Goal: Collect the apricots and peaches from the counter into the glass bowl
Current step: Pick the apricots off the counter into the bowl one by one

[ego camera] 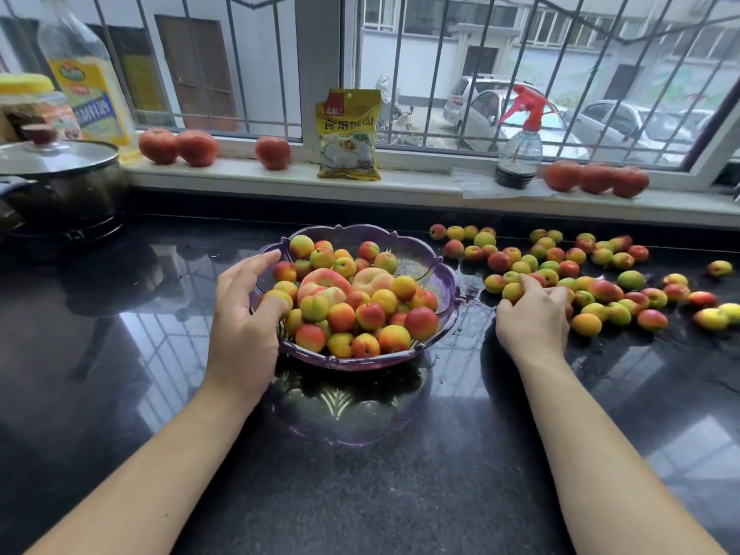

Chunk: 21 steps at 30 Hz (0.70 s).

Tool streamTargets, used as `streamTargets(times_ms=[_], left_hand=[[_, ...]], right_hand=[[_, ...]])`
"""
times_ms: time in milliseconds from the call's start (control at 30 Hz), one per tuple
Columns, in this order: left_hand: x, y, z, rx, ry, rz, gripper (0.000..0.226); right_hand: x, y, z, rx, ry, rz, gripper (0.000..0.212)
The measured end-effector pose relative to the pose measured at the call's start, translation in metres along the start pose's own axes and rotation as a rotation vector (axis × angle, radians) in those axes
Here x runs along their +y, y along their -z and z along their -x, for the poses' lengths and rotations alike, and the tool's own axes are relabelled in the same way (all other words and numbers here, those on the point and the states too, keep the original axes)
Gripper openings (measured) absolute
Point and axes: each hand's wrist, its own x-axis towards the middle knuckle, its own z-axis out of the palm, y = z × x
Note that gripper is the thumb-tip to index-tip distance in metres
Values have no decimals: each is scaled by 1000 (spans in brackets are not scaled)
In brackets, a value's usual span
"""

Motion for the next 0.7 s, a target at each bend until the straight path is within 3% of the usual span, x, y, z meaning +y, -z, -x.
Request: streamTargets(times_ms=[233, 333, 400, 533, 700], left_hand=[[-2, 1, 0, -13, -2, -7, 44], [-2, 1, -1, -11, -2, -10, 46], [-2, 0, -2, -6, -3, -5, 46], [-4, -1, -3, 2, -2, -7, 45], [-3, -1, -3, -2, 4, -14, 45]], right_hand=[[3, -1, 1, 99, 14, -62, 22], [0, 7, -3, 152, 19, -260, 26], [-12, 22, 3, 159, 133, -436, 28], [-47, 41, 42, -158, 430, -672, 16], [-55, 25, 62, -322, 496, -440, 29]])
